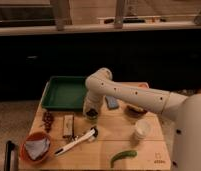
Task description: Stack cups into tray
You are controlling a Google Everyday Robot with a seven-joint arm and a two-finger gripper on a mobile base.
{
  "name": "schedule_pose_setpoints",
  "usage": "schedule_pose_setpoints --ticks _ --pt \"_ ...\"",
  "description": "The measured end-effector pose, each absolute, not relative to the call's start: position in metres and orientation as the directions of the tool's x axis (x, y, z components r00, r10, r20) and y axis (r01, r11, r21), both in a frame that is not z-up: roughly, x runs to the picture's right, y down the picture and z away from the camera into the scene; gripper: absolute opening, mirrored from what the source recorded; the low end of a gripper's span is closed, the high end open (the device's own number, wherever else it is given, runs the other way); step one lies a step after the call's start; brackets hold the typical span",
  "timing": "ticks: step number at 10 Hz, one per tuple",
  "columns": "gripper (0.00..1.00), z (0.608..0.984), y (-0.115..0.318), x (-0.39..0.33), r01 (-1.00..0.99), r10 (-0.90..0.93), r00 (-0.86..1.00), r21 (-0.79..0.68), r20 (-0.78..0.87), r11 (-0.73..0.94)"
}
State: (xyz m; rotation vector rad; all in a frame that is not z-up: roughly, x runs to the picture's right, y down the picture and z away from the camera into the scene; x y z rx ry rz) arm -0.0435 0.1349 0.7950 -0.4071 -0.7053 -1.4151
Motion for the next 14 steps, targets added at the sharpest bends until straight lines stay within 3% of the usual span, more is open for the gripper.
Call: schedule_pose_setpoints --ticks 14 --pt "0.80 0.816 0.146 -0.043 0.981 -0.716 -0.013 0.148 0.698 0.126"
